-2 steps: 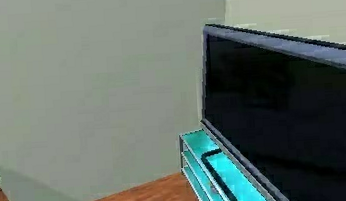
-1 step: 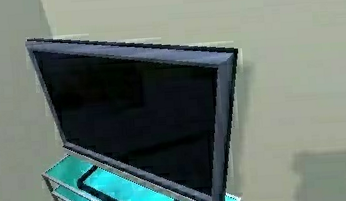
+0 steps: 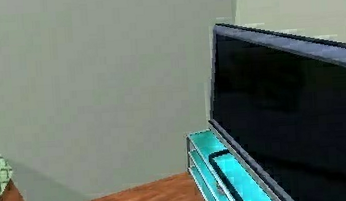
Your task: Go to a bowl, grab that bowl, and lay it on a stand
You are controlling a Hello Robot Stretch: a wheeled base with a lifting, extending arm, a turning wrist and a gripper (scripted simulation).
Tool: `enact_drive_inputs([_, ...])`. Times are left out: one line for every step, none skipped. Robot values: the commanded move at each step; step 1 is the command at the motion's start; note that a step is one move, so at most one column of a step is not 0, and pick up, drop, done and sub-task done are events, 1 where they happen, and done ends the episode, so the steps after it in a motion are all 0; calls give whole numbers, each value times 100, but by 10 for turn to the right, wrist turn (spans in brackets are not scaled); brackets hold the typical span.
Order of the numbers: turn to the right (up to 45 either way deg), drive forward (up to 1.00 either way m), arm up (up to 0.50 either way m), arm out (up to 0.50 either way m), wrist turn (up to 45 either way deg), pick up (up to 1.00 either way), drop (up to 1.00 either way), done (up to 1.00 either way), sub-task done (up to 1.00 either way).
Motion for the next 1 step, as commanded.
enact_drive_inputs([-450, 0, 0, 0, 0, 0, 0, 0, 0])
